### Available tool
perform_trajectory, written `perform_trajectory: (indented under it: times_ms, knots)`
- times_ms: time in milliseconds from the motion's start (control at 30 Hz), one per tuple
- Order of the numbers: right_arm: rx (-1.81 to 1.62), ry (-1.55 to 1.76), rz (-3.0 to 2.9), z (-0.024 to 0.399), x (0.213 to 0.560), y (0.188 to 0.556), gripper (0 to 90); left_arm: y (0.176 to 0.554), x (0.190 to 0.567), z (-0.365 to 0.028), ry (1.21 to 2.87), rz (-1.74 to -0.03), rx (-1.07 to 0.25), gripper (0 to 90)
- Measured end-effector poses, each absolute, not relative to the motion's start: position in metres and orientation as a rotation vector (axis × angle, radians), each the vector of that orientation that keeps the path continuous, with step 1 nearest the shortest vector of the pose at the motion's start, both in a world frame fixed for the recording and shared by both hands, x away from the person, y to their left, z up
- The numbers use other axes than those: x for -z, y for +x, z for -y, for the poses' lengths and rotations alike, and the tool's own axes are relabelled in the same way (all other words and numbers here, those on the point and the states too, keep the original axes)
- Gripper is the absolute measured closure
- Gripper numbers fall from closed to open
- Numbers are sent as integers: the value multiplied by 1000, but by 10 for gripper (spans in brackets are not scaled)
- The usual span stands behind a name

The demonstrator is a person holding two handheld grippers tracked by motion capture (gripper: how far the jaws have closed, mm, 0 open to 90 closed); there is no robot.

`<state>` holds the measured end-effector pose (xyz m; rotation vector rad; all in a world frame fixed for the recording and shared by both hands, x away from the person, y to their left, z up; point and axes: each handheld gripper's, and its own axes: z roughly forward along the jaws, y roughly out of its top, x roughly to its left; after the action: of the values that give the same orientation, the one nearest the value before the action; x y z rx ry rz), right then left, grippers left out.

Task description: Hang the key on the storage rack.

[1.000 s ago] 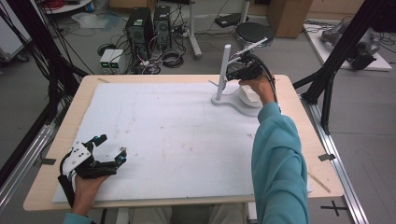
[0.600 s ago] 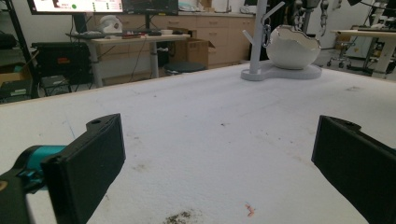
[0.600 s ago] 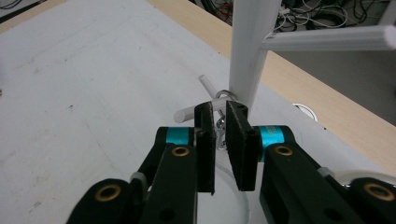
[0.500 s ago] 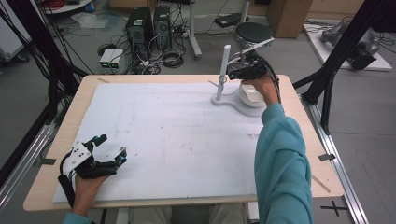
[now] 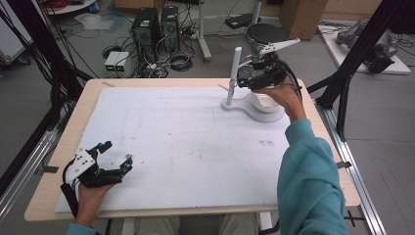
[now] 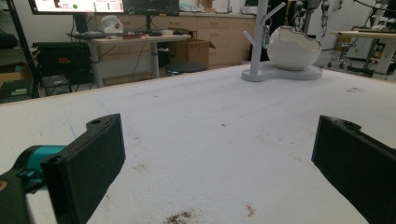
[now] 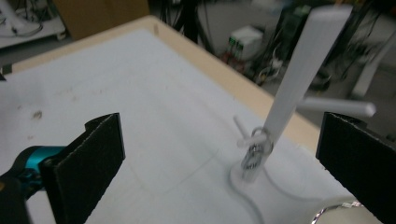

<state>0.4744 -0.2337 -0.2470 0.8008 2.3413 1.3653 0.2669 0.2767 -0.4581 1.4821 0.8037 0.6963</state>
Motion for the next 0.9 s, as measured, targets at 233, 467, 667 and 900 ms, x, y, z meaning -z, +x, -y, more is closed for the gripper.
perform_trajectory:
  times_ms: [233,467,667,900]
  knots:
    - [-1418,720,-2347,243,247,437,5,267,458,-277,1484,-804,-697,32]
    - [-1482,706,-2271,268,271,401,5,267,458,-276,1483,-805,-704,32]
    - [-1558,750,-2192,294,320,373,5,267,458,-275,1492,-800,-704,32]
    - [-1606,808,-2088,315,369,344,5,266,458,-275,1496,-800,-705,32]
